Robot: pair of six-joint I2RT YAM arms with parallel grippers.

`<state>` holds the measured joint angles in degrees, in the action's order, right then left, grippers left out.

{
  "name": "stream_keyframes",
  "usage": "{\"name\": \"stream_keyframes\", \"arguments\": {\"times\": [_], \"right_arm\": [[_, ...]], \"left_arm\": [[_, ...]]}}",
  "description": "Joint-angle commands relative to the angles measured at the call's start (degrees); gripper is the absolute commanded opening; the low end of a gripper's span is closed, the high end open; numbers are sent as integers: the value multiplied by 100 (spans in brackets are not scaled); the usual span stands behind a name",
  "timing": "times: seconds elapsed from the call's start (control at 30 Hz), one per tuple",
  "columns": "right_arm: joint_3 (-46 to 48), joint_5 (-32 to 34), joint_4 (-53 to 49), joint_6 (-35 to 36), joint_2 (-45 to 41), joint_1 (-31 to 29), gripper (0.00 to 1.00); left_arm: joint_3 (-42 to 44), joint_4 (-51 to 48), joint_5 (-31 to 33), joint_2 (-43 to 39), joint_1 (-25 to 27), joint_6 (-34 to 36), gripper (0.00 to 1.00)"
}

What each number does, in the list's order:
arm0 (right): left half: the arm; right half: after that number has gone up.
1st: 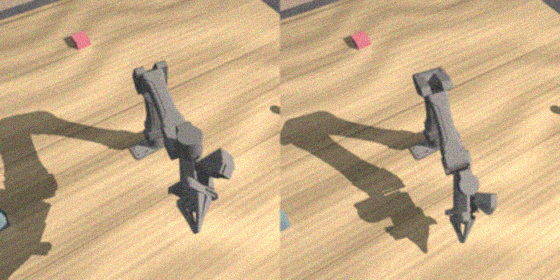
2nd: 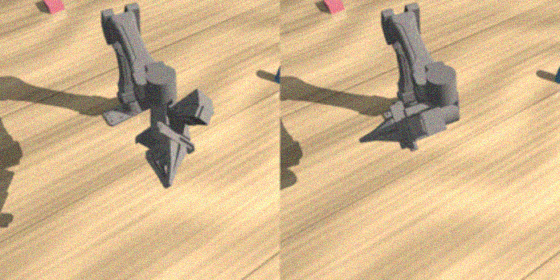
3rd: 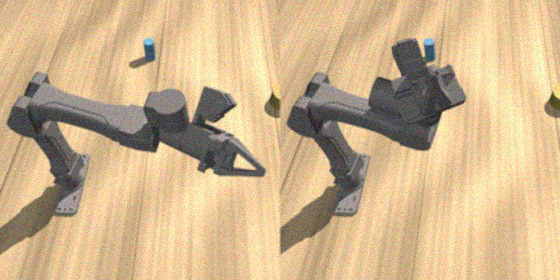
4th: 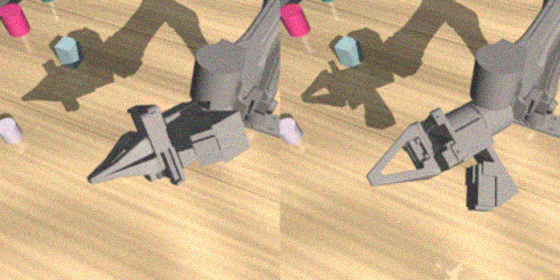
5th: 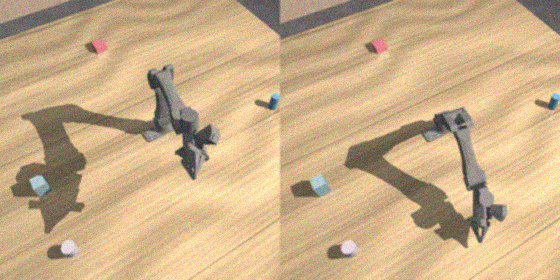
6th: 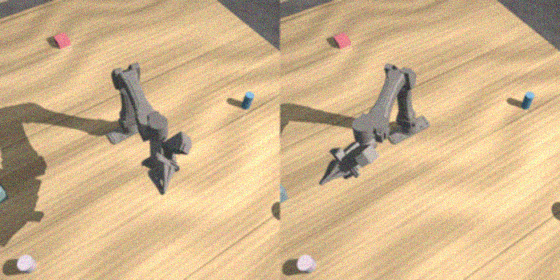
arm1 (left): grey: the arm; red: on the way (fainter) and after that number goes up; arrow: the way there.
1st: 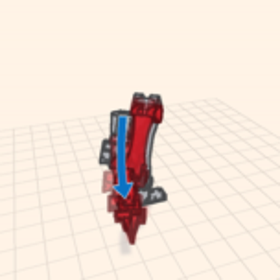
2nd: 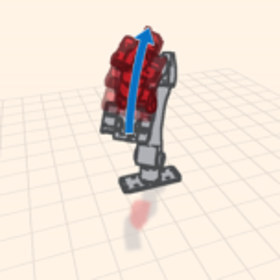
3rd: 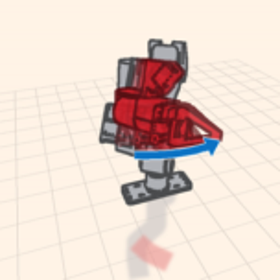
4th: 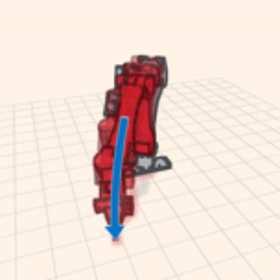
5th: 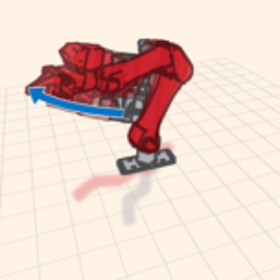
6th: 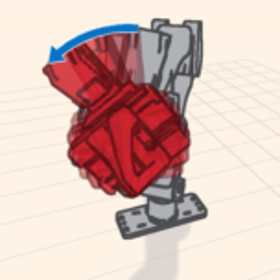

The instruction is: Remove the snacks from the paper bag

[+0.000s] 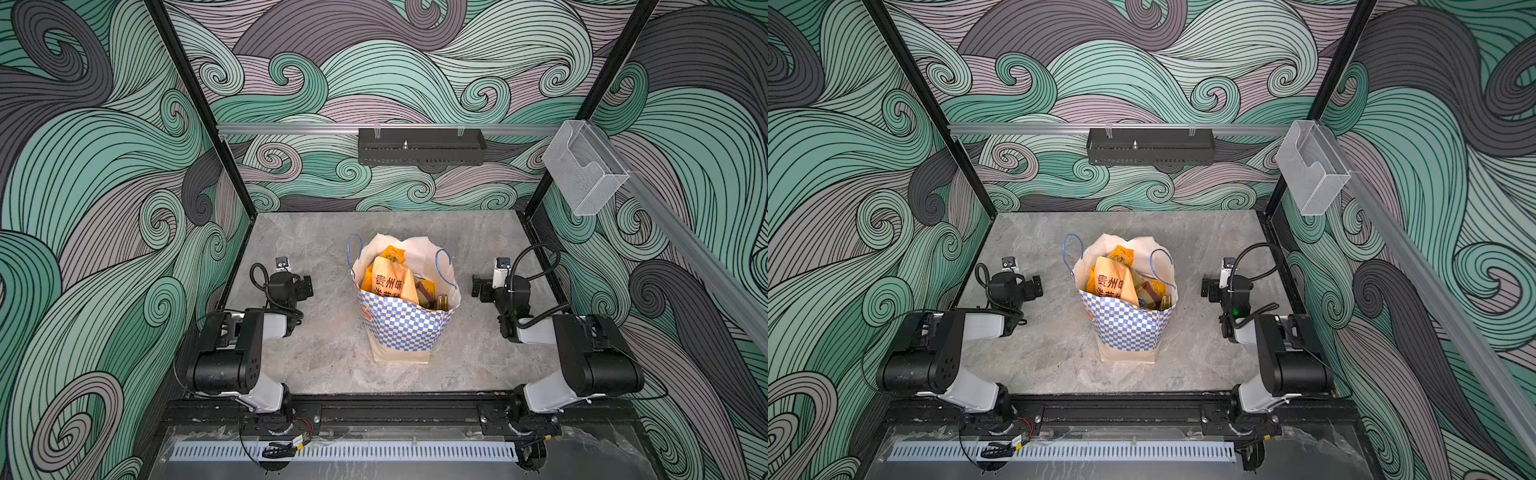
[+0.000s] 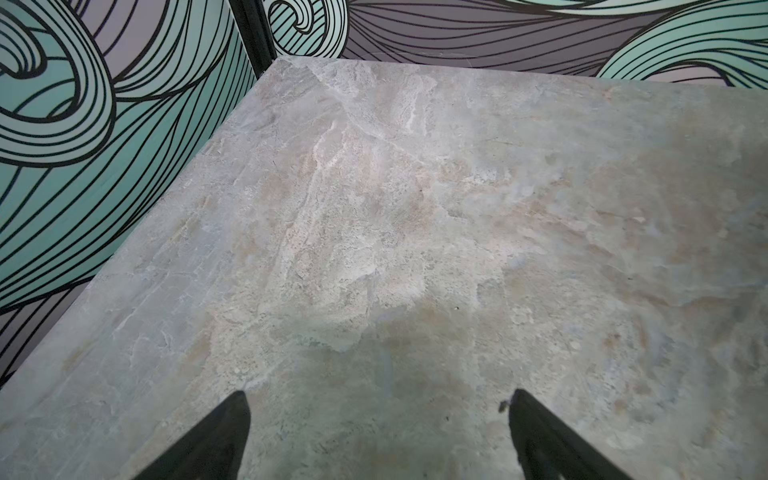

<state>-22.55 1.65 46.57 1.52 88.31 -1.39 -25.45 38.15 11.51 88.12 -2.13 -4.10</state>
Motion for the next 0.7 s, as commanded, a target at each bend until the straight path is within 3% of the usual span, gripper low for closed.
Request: {"name": "stream_keyframes", "arguments": {"times": [0.0, 0.67], "right_arm": [[-59, 164, 190, -20, -20, -15, 100], [-50, 167, 211, -11, -23, -21, 100]], "left_arm": [[-125, -7, -27, -97, -24, -38, 99], [-130, -19, -31, -86, -24, -30, 99]]}}
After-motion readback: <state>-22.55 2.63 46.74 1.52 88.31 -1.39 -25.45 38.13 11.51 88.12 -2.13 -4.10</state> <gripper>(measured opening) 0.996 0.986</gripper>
